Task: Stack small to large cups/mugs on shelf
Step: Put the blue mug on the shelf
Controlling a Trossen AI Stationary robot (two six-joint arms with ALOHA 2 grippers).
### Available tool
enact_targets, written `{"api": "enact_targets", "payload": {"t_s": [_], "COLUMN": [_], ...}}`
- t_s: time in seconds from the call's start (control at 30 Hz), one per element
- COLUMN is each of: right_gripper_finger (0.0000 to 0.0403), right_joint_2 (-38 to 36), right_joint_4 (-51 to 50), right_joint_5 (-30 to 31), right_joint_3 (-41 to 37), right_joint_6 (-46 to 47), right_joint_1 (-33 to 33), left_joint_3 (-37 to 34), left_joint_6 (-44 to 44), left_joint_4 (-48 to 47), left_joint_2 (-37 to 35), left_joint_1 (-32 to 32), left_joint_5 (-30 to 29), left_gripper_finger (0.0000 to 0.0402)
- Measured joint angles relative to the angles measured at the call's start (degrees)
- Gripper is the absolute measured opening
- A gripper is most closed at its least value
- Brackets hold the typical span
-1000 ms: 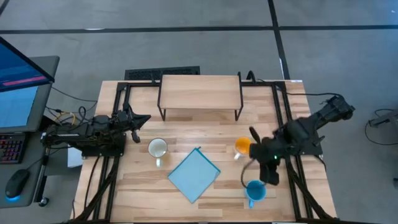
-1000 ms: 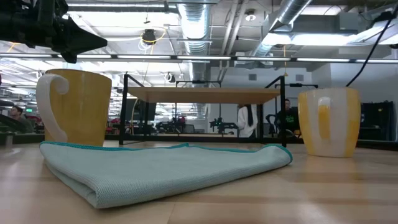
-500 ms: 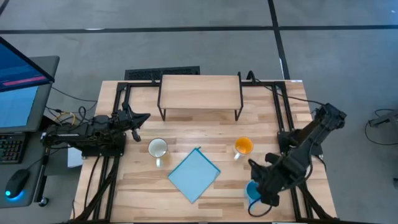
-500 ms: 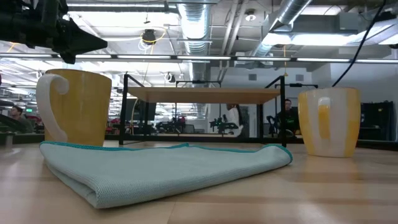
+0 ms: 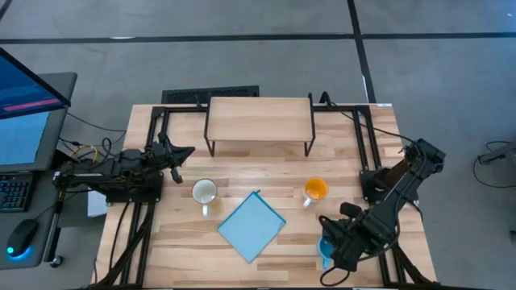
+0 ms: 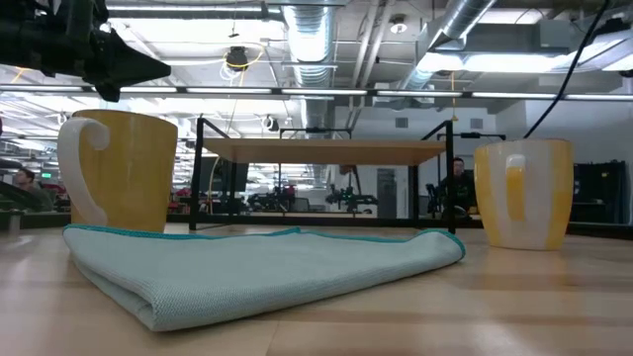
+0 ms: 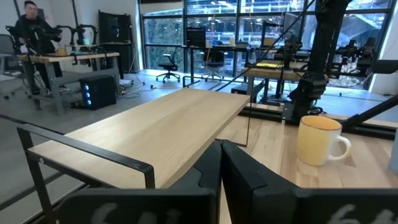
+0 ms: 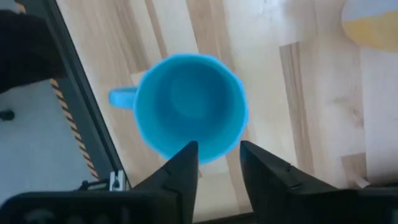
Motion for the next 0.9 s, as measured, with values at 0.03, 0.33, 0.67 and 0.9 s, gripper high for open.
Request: {"api": "enact_targets", "payload": {"t_s": [0.03, 0.33, 0.67, 0.9], "right_gripper_finger": [0.0154, 0.0176, 0.0153, 0.0137], "right_joint_2": [0.0, 0.2, 1.8, 1.8], "right_joint_4": [0.0, 1.7, 3.2, 8.7], "right_joint_5": [0.5, 4.8, 4.2, 1.5], "right_joint_3": [0.0, -0.1, -3.3, -7.2], "right_joint_6": [0.5, -2.3, 2.0, 6.9], "right_joint_1": [0.0, -0.5, -0.9, -0.9], "left_joint_3": [0.0, 0.0, 0.0, 0.0], "left_joint_6": [0.0, -0.1, -1.3, -1.3], "left_joint_4": [-0.1, -1.2, -4.1, -4.0], "left_joint_2": [0.0, 0.0, 0.0, 0.0], "left_joint_1": [0.0, 0.0, 0.0, 0.0], "left_joint_5": [0.0, 0.0, 0.0, 0.0], "left_gripper_finger": [0.0, 0.0, 0.0, 0.0]}}
